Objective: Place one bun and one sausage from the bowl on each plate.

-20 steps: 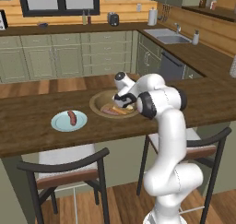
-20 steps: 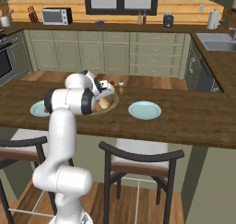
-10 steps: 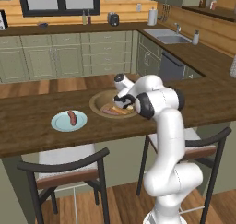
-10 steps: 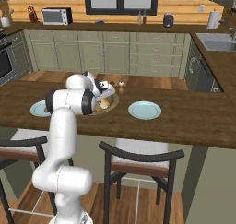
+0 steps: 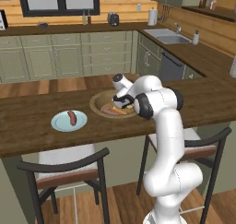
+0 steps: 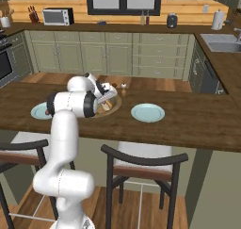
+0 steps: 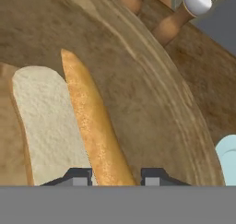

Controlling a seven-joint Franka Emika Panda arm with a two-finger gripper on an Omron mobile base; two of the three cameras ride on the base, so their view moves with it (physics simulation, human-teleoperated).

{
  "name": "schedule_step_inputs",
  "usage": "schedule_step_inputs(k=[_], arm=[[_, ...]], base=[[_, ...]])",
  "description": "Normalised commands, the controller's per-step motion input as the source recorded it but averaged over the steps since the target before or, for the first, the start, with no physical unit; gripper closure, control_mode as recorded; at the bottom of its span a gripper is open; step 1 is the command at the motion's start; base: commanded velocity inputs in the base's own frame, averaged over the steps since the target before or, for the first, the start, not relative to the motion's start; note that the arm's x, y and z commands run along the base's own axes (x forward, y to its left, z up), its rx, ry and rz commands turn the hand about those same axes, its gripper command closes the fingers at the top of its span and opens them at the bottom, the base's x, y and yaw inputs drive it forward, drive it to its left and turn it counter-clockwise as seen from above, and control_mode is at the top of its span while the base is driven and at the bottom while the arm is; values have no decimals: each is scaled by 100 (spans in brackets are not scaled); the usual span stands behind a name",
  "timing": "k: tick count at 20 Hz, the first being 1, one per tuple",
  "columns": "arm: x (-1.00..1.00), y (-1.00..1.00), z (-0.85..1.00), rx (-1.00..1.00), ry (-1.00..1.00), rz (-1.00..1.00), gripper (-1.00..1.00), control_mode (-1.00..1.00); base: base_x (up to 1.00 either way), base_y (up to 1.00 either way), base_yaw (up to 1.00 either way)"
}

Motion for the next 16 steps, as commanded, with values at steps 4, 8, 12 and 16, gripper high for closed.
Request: schedule_step_inputs(k=[4, 8, 12, 16], arm=[[-36, -52, 51, 4, -1, 0, 100, -100], [-67, -100, 100, 11, -2, -2, 100, -100], [-62, -100, 84, 10, 1, -13, 100, -100], [-28, -100, 19, 5, 13, -25, 100, -100]], base=[[0, 0, 0], [0, 0, 0], [0, 0, 0], [0, 0, 0]])
